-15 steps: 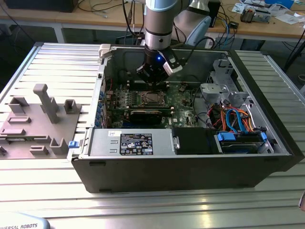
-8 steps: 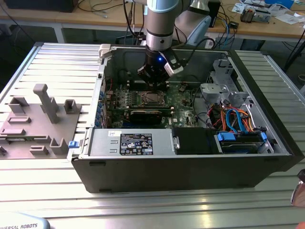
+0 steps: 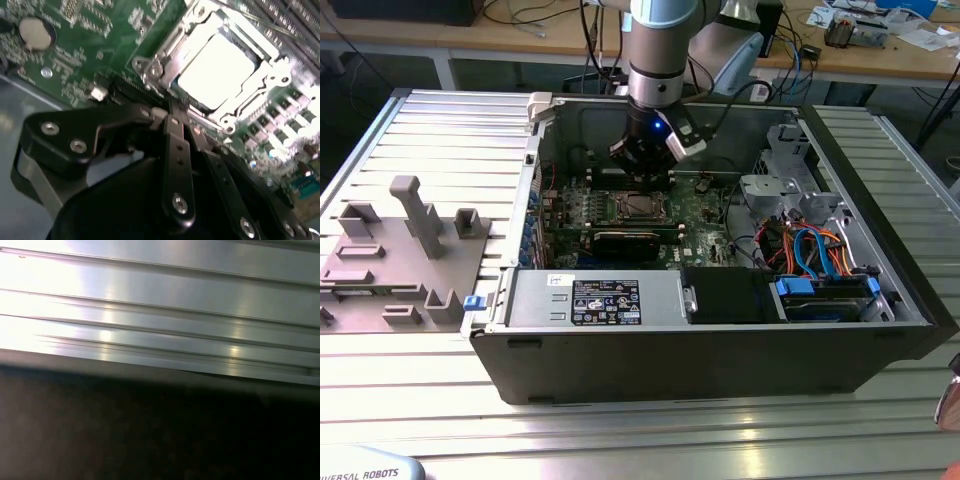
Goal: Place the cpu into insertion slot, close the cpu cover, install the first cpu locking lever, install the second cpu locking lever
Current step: 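Install the first cpu locking lever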
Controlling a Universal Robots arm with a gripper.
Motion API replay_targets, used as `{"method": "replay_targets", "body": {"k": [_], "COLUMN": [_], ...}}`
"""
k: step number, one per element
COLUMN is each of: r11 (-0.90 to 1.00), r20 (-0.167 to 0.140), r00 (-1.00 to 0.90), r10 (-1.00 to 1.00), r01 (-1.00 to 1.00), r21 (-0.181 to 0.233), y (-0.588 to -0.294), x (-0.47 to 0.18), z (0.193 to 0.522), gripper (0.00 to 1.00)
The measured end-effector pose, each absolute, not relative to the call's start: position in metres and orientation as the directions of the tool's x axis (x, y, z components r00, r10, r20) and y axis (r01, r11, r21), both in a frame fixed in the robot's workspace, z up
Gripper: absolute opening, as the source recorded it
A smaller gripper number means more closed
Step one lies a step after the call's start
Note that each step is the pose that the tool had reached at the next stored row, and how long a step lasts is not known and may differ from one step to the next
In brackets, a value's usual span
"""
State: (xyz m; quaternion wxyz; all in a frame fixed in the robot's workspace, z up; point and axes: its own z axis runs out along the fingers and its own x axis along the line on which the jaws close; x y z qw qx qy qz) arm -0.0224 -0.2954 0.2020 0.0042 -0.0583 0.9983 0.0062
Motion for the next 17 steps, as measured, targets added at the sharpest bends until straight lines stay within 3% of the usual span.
{"method": "replay_targets", "body": {"k": [17], "r11": [0.993], "r20": [-0.006], "r00": [-0.993], "r10": [-0.116], "r01": [-0.116], "r21": [0.014], "y": [-0.2973], "x": [-0.0188], "z": [0.2024], "gripper": [0.11]}}
